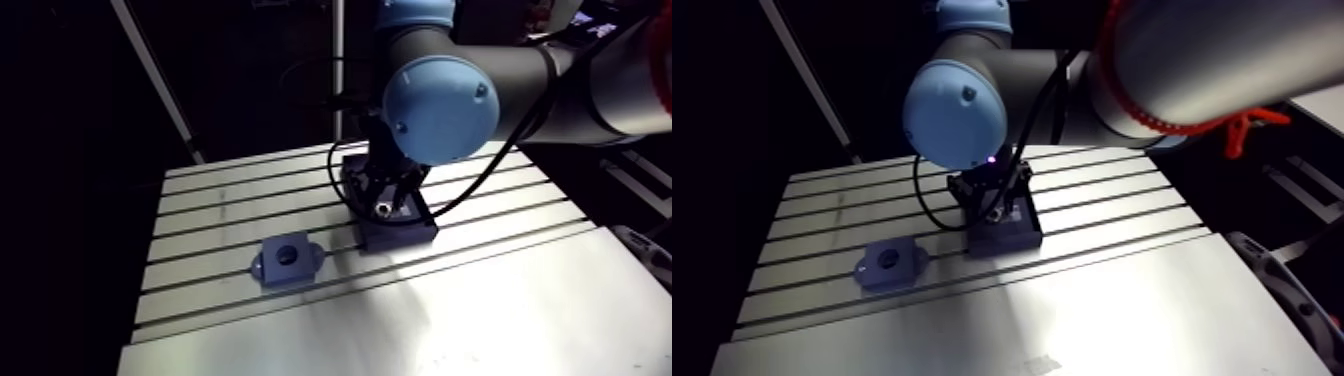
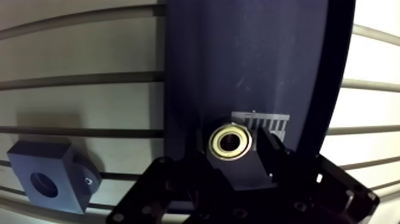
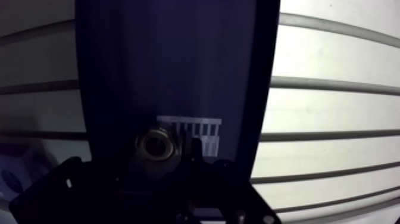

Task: Pick up the bearing and press it into the housing until flush.

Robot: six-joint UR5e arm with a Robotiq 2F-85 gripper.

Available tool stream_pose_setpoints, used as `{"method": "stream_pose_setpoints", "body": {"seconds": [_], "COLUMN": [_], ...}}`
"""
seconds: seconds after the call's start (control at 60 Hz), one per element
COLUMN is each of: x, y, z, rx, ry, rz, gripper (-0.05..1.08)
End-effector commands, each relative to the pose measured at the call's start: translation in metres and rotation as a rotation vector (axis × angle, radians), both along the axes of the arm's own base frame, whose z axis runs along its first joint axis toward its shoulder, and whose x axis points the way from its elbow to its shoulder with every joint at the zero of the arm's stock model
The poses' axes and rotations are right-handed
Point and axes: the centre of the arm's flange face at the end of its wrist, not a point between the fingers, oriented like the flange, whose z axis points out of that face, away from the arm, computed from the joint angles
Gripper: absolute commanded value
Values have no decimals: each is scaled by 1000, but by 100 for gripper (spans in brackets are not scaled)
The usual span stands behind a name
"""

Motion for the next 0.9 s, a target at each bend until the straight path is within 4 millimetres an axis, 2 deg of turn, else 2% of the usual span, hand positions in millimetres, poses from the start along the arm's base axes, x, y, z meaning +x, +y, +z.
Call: {"method": "stream_pose_setpoints", "body": {"seconds": [0.017, 0.9], "x": [-1, -1], "y": [0, 0], "z": [1, 1], "rx": [0, -2], "ry": [2, 4], "rz": [0, 0], "gripper": [44, 47]}}
